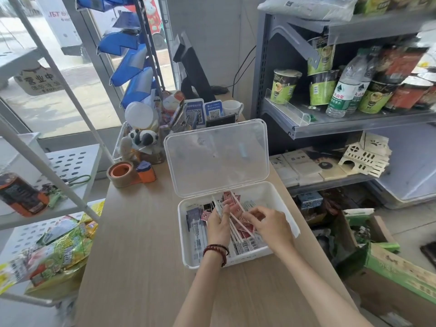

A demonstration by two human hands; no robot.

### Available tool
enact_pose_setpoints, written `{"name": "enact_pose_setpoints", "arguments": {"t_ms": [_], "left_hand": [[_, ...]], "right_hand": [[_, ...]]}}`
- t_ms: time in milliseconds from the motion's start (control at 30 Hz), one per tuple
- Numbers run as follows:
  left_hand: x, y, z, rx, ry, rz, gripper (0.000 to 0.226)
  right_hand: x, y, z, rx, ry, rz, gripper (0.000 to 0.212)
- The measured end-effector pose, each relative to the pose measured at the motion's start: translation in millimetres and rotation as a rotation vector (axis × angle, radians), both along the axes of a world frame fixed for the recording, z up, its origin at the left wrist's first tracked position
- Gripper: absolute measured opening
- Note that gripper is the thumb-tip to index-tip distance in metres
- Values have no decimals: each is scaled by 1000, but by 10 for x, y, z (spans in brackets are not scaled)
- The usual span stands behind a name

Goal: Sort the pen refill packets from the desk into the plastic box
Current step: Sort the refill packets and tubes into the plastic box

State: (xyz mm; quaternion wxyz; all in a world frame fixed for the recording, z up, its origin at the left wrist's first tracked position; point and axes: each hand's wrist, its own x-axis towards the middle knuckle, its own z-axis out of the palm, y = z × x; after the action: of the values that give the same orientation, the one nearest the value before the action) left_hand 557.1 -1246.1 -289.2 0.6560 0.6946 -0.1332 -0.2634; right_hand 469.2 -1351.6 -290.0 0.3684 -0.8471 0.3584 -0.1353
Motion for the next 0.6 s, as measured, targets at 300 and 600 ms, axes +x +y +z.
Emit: {"name": "enact_pose_setpoints", "arguments": {"t_ms": [300,600], "left_hand": [[-12,-4,31,-2,-8,-16,23],[-8,-10,14,-41,-14,4,22]], "right_hand": [[40,-18,-38,-52,26,-141,21],[47,-8,-50,-69,77,-137,21]]}}
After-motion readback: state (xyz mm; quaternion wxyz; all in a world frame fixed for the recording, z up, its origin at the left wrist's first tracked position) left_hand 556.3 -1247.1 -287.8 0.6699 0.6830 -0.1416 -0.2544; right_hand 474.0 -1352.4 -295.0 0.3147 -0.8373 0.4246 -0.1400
